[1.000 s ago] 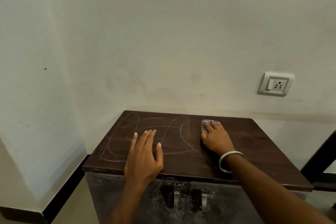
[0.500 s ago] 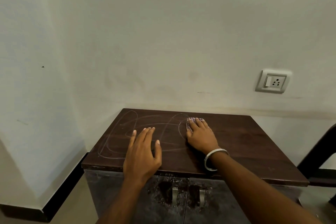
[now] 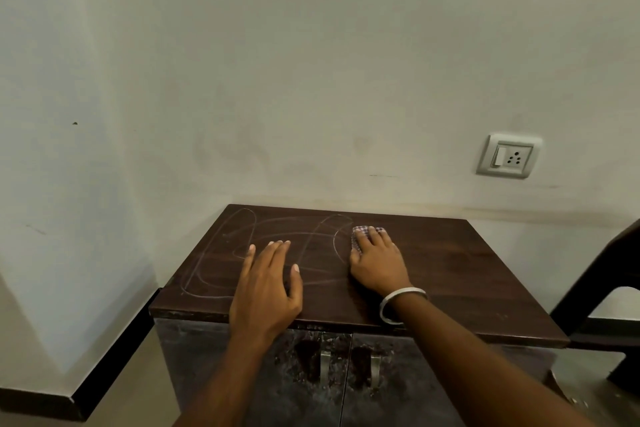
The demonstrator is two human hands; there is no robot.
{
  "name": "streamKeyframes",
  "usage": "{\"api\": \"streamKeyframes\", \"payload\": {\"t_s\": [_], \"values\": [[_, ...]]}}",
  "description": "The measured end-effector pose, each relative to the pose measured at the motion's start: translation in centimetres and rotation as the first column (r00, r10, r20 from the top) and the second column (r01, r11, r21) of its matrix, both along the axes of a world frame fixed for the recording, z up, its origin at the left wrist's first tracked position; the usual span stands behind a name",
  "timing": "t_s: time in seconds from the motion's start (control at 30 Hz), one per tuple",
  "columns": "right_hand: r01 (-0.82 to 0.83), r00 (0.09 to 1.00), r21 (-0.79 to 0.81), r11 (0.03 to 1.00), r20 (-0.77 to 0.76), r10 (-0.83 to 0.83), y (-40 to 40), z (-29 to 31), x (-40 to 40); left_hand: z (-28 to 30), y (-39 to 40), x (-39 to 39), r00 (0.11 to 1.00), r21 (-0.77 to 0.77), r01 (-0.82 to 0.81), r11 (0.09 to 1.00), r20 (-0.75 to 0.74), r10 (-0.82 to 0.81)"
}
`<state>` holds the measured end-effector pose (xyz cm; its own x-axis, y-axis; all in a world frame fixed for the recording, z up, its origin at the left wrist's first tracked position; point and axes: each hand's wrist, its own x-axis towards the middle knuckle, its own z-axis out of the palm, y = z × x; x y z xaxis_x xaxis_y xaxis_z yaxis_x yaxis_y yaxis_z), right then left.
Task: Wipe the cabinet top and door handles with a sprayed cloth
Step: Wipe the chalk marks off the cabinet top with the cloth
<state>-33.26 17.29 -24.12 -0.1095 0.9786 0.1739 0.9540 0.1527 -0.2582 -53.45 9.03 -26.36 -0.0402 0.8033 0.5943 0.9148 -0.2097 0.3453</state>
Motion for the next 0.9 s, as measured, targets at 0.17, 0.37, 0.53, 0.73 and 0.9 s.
{"api": "streamKeyframes", "payload": {"t_s": [0.17, 0.37, 0.53, 0.73, 0.9], "values": [[-0.056, 0.998, -0.025, 0.998, -0.027, 0.055, -0.1, -0.2, 0.2, 0.2, -0.1, 0.0, 1.000, -0.006, -0.008, 1.000, 0.020, 0.008], [0.078, 0.997, -0.027, 0.997, 0.009, -0.078, 0.5, -0.2, 4.7, 0.2, -0.1, 0.0, 1.000, -0.006, -0.006, 1.000, 0.011, 0.006], [0.103, 0.995, -0.013, 0.995, 0.004, -0.103, -0.2, 0.1, 3.2, 0.3, -0.1, 0.1, 1.000, -0.007, -0.008, 1.000, 0.004, 0.008], [-0.026, 1.000, 0.020, 0.999, -0.011, 0.026, -1.8, -0.3, -0.2, 0.3, -0.4, 0.2, 1.000, -0.003, -0.026, 1.000, 0.001, 0.026], [-0.035, 0.999, -0.004, 0.999, -0.006, 0.035, -1.5, -0.3, 1.9, 0.3, -0.3, 0.0, 1.000, 0.001, -0.016, 1.000, 0.022, 0.016]]}}
